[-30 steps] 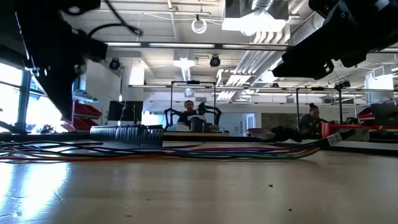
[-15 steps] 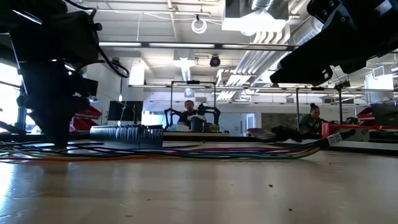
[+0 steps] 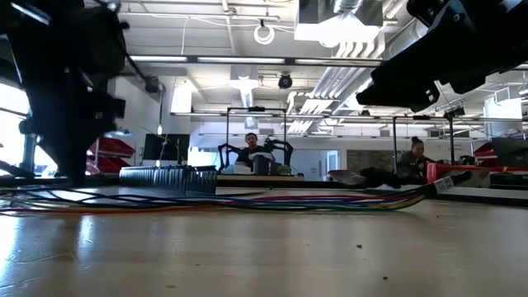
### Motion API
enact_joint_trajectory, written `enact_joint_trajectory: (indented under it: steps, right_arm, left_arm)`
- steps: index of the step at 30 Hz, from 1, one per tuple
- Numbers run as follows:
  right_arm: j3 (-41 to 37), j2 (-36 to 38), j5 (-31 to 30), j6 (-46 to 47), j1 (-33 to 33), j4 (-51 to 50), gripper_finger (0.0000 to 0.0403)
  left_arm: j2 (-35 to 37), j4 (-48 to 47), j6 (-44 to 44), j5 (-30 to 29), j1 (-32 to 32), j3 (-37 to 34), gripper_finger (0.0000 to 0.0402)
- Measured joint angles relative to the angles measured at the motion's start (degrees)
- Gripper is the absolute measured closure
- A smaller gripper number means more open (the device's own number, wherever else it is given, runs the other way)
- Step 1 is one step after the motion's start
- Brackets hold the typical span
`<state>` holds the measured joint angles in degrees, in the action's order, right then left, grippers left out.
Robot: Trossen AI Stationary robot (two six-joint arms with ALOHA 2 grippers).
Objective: Ziptie cables
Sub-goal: Wrap the cable wires with the black zip tie
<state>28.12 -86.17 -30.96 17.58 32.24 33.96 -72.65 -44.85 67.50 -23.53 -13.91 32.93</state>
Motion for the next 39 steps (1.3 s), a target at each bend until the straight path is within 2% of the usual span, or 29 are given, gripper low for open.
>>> enact_joint_trajectory:
  steps: [9,14,18,21,26,28,33,36,39]
  right_arm:
    - [0.02,-0.02,5.37,-6.39,-0.10,8.03,0.0160]
    - [0.93,-0.03,6.03,-11.13,-0.10,9.34,0.0160]
    - [3.15,-0.36,6.44,-13.33,-0.35,8.82,0.0160]
    - [4.72,-0.46,6.76,-13.94,-0.36,7.34,0.0160]
    - [6.45,-0.57,7.07,-14.01,-0.43,4.33,0.0160]
    - [6.67,-0.59,7.12,-14.06,-0.43,3.86,0.0160]
    - [6.75,-0.63,7.17,-14.01,-0.75,2.91,0.0160]
    - [6.75,-0.63,7.15,-13.84,-0.84,2.43,0.0160]
    - [6.71,-0.63,7.14,-13.57,-0.84,2.09,0.0160]
  left_arm:
    - [13.41,-1.30,-4.32,-15.33,-6.52,8.22,0.0401]
    - [17.90,4.84,-10.52,-22.04,-10.78,10.33,0.0401]
    - [18.33,5.59,-11.90,-21.79,-11.81,9.79,0.0401]
    - [16.95,5.84,-9.43,-18.16,-11.61,7.34,0.0397]
    - [13.56,7.36,-4.78,-12.53,-10.54,0.56,0.0356]
    - [11.85,11.55,-4.75,-12.07,-10.12,-2.72,0.0330]
    - [7.81,28.67,-9.07,-12.95,-8.13,-10.33,0.0271]
    - [4.89,35.61,-10.18,-13.43,-6.18,-13.30,0.0253]
    - [1.92,37.60,-10.14,-15.42,-4.34,-14.63,0.0248]
